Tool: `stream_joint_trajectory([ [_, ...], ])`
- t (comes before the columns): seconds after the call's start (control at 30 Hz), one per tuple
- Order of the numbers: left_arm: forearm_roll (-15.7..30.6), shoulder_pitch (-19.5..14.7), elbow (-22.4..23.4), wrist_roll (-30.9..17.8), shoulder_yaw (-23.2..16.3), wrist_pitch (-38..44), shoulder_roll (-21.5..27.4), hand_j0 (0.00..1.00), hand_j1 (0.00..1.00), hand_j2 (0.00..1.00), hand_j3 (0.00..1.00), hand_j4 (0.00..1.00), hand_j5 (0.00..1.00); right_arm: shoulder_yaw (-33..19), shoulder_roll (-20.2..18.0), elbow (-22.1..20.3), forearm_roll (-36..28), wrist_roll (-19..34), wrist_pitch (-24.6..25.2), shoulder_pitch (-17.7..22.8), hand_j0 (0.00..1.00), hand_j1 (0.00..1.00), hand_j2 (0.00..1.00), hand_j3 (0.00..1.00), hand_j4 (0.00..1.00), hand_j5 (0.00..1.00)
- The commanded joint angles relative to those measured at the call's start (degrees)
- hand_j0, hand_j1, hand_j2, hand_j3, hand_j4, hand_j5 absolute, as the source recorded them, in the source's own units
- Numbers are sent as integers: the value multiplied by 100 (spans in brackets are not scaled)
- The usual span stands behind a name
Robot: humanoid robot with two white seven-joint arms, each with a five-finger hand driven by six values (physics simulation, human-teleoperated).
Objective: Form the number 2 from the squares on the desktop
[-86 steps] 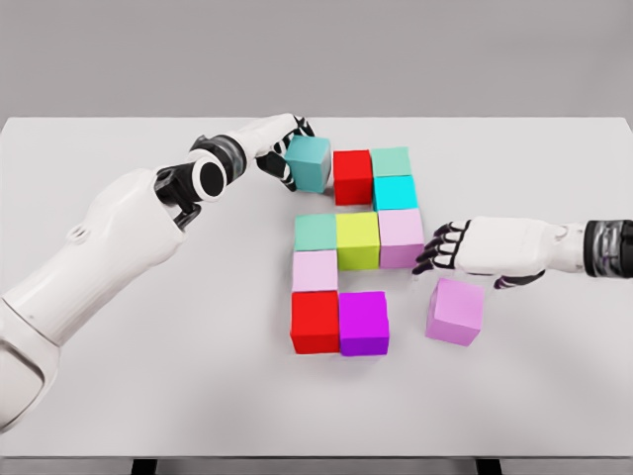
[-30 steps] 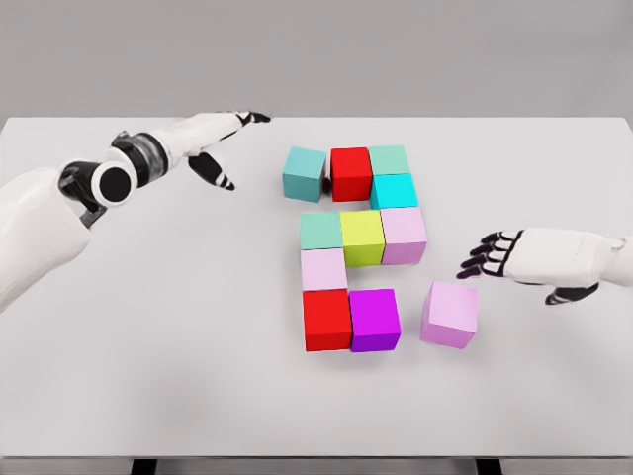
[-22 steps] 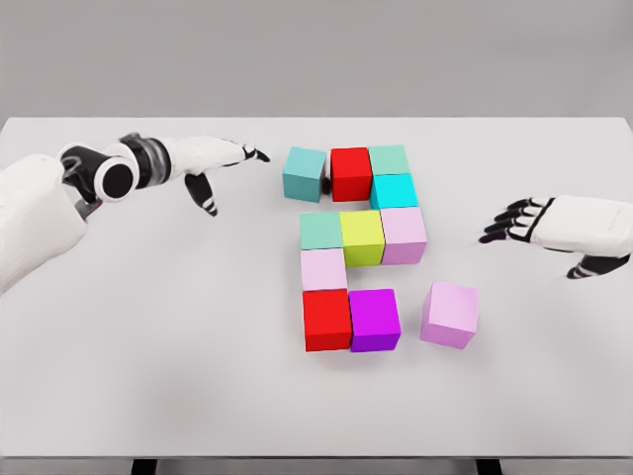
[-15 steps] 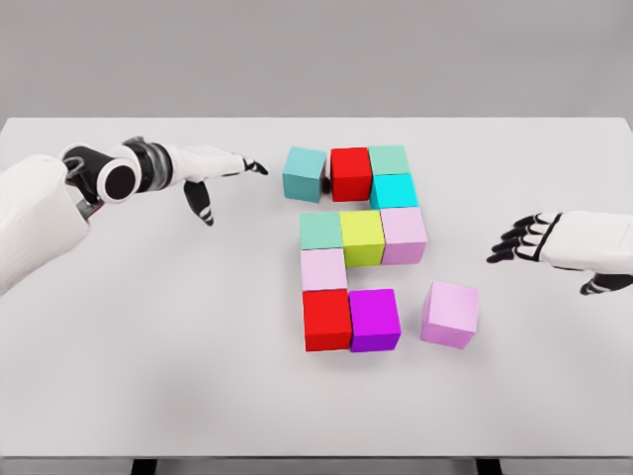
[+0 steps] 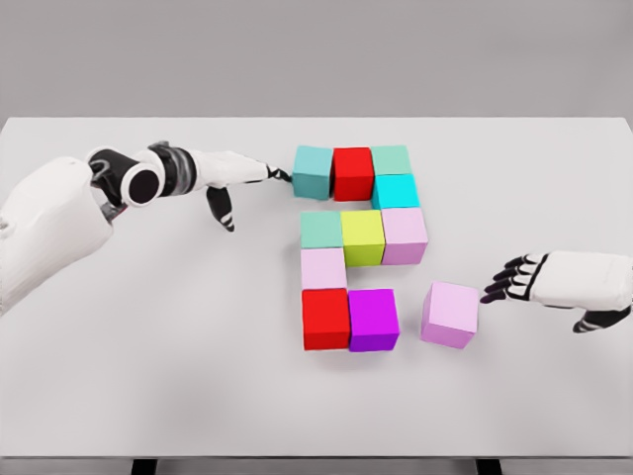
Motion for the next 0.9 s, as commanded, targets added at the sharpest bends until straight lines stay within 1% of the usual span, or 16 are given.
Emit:
stream_joint_trajectory([
  [0.0, -9, 0, 3, -9, -19, -2, -42, 100, 100, 100, 100, 100, 100, 80, 69, -2, -28, -2, 13, 0, 100, 100, 100, 100, 100, 100],
  [0.03, -9, 0, 3, -9, -19, -2, -33, 100, 100, 100, 100, 100, 100, 80, 122, -2, -37, -2, 13, -9, 100, 100, 100, 100, 100, 100],
  [0.3, -9, 0, -41, -9, -19, -2, -68, 100, 100, 100, 100, 100, 100, 80, 183, -2, -72, -2, 13, -53, 100, 100, 100, 100, 100, 100],
  [0.77, -18, -26, -121, 0, -19, -55, -59, 100, 100, 100, 100, 100, 100, 54, 263, 33, -116, -2, 13, -299, 100, 100, 100, 100, 100, 100],
  [0.87, 9, -35, -164, 26, 33, -433, 196, 100, 100, 100, 100, 100, 100, 53, 254, 236, -107, -2, 13, -290, 100, 100, 100, 100, 100, 100],
])
